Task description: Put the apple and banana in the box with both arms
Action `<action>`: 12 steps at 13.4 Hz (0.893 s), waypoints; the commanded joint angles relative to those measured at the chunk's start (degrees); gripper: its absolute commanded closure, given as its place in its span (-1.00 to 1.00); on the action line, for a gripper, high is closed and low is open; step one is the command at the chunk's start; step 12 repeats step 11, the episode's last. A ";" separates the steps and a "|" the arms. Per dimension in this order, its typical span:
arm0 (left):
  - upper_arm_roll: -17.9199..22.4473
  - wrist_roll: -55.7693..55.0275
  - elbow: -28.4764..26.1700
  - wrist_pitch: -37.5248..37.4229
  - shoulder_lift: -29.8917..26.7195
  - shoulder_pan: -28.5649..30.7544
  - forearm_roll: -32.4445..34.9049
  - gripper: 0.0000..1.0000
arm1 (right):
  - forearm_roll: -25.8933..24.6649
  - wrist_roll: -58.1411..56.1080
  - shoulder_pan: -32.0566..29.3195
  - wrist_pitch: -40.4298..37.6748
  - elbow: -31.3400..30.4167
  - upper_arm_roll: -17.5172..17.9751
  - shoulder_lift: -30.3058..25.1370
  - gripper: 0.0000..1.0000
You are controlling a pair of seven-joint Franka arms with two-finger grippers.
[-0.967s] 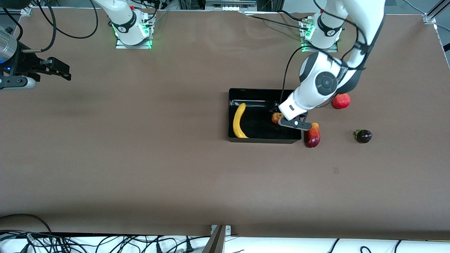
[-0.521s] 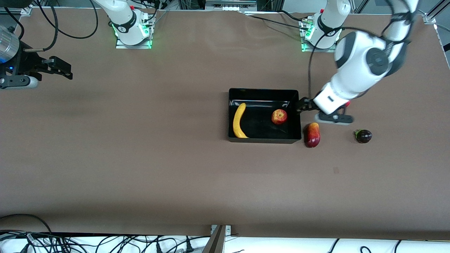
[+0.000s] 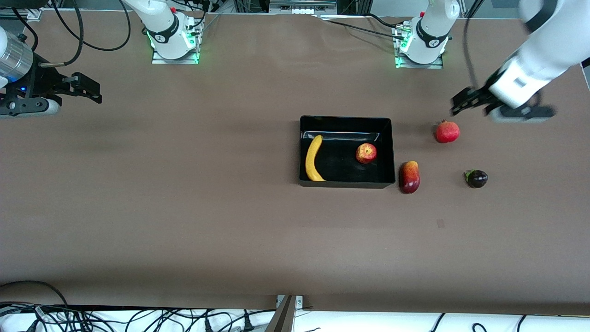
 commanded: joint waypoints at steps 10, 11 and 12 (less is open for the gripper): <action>-0.02 -5.64 12.82 -11.57 1.57 -0.71 4.88 -1.00 | 0.59 0.67 -0.59 -1.14 1.89 -0.45 0.00 -1.00; -0.02 -5.91 12.73 -11.66 1.66 -0.71 4.88 -1.00 | 0.59 0.67 -0.59 -1.14 1.89 -0.45 0.09 -1.00; -0.02 -5.91 12.73 -11.66 1.66 -0.71 4.88 -1.00 | 0.59 0.67 -0.59 -1.14 1.89 -0.45 0.09 -1.00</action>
